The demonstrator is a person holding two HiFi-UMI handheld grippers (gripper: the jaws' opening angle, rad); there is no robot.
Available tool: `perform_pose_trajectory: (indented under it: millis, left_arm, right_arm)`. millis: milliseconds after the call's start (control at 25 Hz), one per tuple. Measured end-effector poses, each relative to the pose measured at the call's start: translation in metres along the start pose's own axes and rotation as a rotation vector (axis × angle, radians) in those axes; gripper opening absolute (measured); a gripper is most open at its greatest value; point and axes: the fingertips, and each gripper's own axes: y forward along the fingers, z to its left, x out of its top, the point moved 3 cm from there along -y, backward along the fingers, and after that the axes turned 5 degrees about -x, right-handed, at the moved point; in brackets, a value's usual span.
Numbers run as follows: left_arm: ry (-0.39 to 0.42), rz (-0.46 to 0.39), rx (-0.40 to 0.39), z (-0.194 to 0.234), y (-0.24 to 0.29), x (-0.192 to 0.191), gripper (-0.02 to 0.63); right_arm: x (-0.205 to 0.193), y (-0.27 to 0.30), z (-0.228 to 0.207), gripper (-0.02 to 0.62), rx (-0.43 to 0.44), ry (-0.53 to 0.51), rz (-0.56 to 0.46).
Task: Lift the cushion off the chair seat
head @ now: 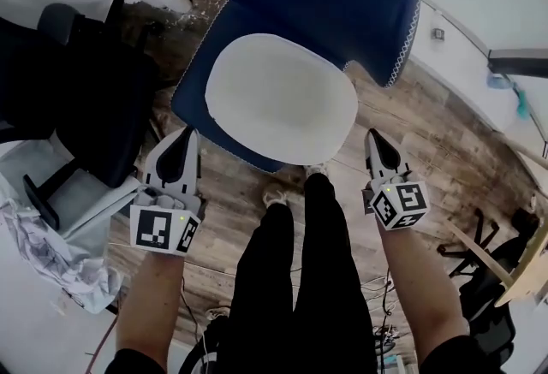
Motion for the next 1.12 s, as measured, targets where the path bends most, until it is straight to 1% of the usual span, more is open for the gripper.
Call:
perform_pose_trajectory:
  millis: [80, 280, 400, 520, 560, 640, 720, 800, 920, 1000, 1120]
  left_arm:
    - [0.005, 0.000, -0.009, -0.001, 0.006, -0.007, 0.005]
    - [-0.003, 0.034, 0.020, -0.001, 0.018, -0.026, 0.005]
    - [0.002, 0.039, 0.022, -0.001, 0.023, -0.034, 0.005]
    - [0.002, 0.056, 0.016, -0.004, 0.027, -0.044, 0.005]
    - [-0.002, 0.063, 0.014, -0.005, 0.028, -0.048, 0.005]
    - [-0.008, 0.076, 0.007, -0.007, 0.031, -0.053, 0.005]
    - [-0.003, 0.088, -0.006, -0.010, 0.033, -0.057, 0.005]
    - [0.003, 0.098, -0.014, -0.010, 0.035, -0.060, 0.005]
    - [0.006, 0.111, -0.022, -0.007, 0.037, -0.063, 0.005]
    - [0.012, 0.121, -0.029, -0.006, 0.039, -0.064, 0.005]
    - [0.014, 0.129, -0.028, -0.003, 0.041, -0.066, 0.005]
  right_arm:
    - [-0.008, 0.009, -0.001, 0.011, 0.002, -0.003, -0.008]
    - [-0.037, 0.034, -0.016, 0.011, 0.025, -0.008, -0.005]
    - [-0.057, 0.048, -0.025, 0.011, 0.049, 0.008, 0.018]
    - [-0.067, 0.053, -0.031, 0.014, 0.054, 0.026, -0.003]
    - [-0.070, 0.055, -0.033, 0.038, 0.058, 0.038, -0.002]
    - [-0.079, 0.061, -0.035, 0.172, 0.073, 0.075, 0.022]
    - [-0.090, 0.068, -0.038, 0.235, 0.084, 0.120, 0.058]
    - [-0.104, 0.078, -0.041, 0.276, 0.093, 0.167, 0.098]
    - [-0.126, 0.093, -0.042, 0.319, 0.124, 0.229, 0.166]
    - [-0.137, 0.101, -0.041, 0.334, 0.141, 0.264, 0.192]
    - [-0.147, 0.109, -0.043, 0.342, 0.149, 0.355, 0.208]
